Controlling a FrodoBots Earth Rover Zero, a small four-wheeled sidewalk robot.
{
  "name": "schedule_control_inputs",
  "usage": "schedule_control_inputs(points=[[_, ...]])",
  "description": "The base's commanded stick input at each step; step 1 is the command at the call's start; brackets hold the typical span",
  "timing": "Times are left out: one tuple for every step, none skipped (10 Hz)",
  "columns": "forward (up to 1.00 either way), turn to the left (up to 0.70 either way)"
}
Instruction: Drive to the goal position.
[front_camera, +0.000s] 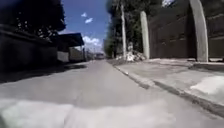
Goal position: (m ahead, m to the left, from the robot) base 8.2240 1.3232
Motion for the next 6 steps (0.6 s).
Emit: schedule_control_inputs(points=[[1.00, 0.00], [1.00, 0.00], [1.00, 0.00], [1.00, 0.00], [1.00, 0.00], [1.00, 0.00]])
